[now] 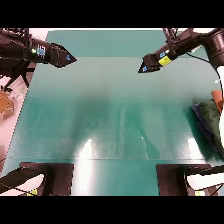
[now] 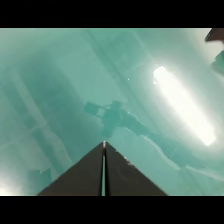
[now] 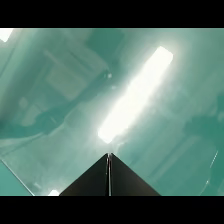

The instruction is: Fold the shirts.

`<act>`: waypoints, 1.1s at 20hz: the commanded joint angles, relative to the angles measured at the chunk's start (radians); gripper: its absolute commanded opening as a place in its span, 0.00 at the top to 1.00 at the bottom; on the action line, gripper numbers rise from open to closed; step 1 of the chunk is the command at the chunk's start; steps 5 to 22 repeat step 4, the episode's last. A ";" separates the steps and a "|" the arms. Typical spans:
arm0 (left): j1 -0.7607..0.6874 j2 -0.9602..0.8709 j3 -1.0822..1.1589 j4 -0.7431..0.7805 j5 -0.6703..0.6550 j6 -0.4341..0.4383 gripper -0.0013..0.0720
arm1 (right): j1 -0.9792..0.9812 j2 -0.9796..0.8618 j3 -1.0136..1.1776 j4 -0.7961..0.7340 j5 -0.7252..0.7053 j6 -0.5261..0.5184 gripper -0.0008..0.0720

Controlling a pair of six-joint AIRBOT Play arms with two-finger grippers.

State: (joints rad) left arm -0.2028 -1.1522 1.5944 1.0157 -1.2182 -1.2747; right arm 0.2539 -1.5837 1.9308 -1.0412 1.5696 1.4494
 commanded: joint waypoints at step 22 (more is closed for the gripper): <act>0.000 0.000 0.001 0.000 0.008 0.000 0.95 | 0.002 0.007 -0.124 0.001 -0.008 0.000 0.96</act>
